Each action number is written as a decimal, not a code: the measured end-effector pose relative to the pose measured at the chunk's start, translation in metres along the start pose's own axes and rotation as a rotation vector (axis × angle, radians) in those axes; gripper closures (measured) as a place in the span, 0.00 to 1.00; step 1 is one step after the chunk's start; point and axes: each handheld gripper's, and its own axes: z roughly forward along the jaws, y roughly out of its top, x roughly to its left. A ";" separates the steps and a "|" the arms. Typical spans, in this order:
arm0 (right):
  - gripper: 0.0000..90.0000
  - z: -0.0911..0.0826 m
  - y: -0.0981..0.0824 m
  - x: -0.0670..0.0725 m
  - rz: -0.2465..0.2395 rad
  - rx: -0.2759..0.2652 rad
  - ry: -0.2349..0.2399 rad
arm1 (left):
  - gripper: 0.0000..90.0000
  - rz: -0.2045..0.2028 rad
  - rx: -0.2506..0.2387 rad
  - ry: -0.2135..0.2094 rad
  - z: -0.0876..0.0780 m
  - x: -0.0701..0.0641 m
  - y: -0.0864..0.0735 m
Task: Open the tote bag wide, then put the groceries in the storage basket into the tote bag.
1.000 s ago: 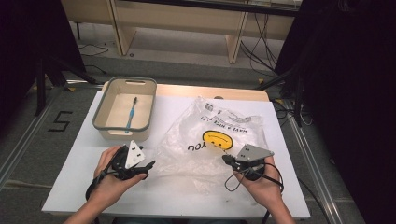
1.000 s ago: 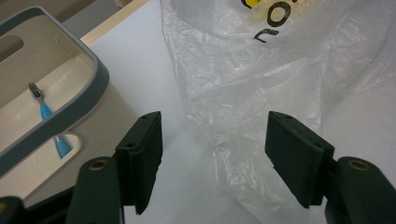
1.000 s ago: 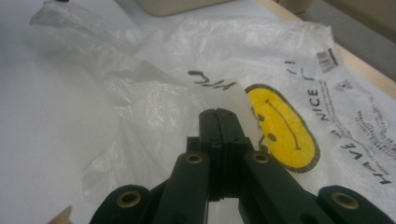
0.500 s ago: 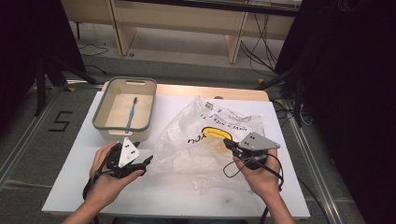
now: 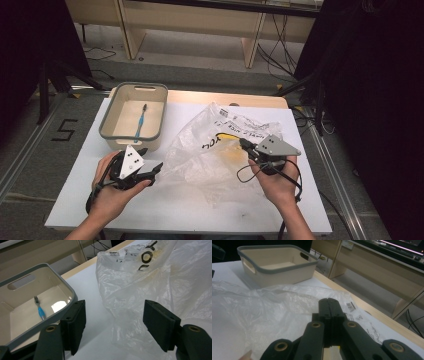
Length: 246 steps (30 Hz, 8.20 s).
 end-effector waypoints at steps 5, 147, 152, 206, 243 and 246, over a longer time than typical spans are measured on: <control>1.00 0.002 0.004 -0.002 -0.001 -0.009 -0.006 | 0.38 -0.007 -0.009 -0.022 -0.001 -0.003 0.004; 1.00 0.037 0.002 0.012 0.090 0.119 -0.091 | 0.24 -0.080 0.034 0.095 0.041 0.081 0.044; 1.00 0.036 0.001 0.012 0.095 0.125 -0.091 | 0.24 -0.086 0.049 0.106 0.044 0.087 0.043; 1.00 0.034 -0.002 0.007 0.102 0.120 -0.094 | 0.25 -0.144 0.124 0.157 0.068 0.125 0.043; 1.00 0.036 -0.002 0.007 0.099 0.128 -0.093 | 0.32 -0.220 0.254 0.171 0.106 0.144 0.036; 1.00 0.036 -0.003 0.009 0.096 0.125 -0.086 | 0.33 -0.219 0.288 0.184 0.115 0.147 0.036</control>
